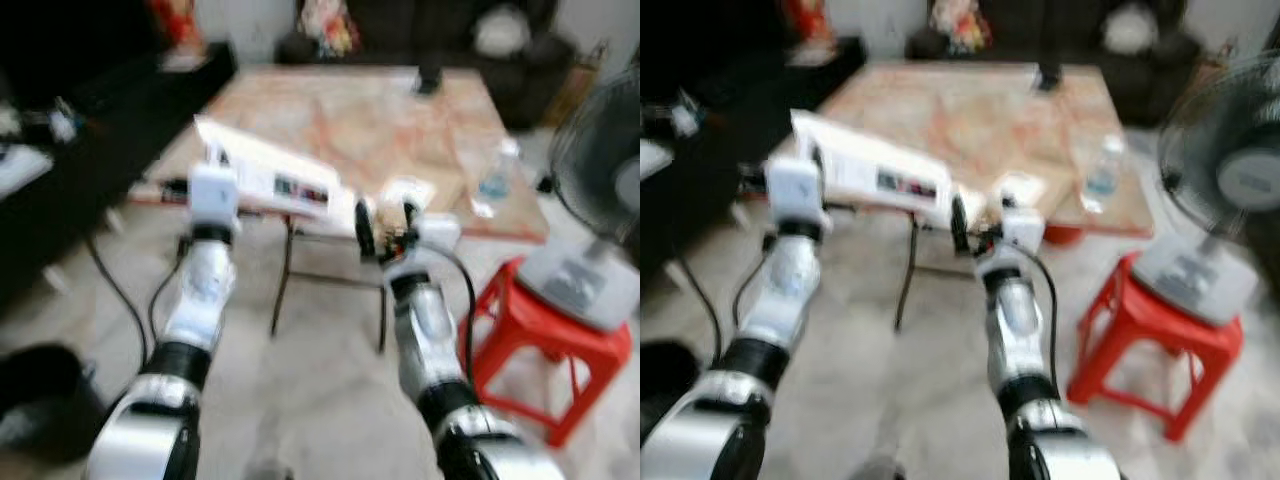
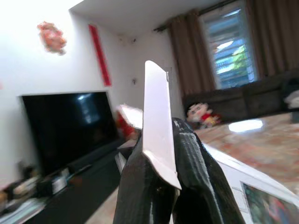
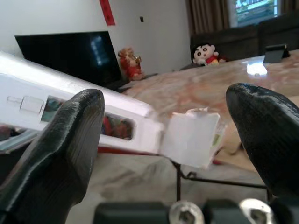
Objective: Picking trash to rubbish bin
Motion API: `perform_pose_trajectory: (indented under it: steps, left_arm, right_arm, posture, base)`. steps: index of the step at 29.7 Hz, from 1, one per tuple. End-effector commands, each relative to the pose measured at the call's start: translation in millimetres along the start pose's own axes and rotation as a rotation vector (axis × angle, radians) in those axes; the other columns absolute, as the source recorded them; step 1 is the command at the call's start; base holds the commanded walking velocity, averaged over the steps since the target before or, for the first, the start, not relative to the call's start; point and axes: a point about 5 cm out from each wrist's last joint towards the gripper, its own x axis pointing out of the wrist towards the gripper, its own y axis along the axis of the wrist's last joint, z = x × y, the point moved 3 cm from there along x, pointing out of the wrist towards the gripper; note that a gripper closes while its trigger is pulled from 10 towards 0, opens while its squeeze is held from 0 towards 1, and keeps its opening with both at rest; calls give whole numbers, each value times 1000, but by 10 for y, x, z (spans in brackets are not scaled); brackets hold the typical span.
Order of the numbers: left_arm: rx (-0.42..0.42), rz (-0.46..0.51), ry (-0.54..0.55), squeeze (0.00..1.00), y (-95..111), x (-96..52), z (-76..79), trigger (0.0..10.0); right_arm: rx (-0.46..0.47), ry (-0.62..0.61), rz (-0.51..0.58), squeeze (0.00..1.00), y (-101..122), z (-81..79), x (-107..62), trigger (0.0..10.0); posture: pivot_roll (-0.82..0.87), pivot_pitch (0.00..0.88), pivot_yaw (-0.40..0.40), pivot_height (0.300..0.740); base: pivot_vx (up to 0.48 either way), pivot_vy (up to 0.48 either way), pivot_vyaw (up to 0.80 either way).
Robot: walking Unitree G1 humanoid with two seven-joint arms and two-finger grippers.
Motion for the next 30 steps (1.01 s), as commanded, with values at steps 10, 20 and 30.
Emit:
perform_pose_trajectory:
  steps: [10, 20, 30]
  left_arm:
    - [-17, 3, -33, 0, 1, -61, 27, 10000]
    - [42, -238, -143, 0, -575, -411, 57, 10000]
    - [-71, -858, -142, 0, -1573, -1517, -137, 10000]
  right_arm:
    - [-3, -8, 2, 0, 19, 31, 5, 10000]
    - [0, -59, -167, 0, -323, 193, -223, 10000]
    - [38, -225, -648, 0, -1172, 567, -1264, 10000]
  posture:
    - [-23, 5, 30, 740]
    - [-19, 4, 26, 740]
    - [-22, 0, 24, 740]
  base:
    - [0, 0, 0]
    - [0, 0, 0]
    - [0, 0, 0]
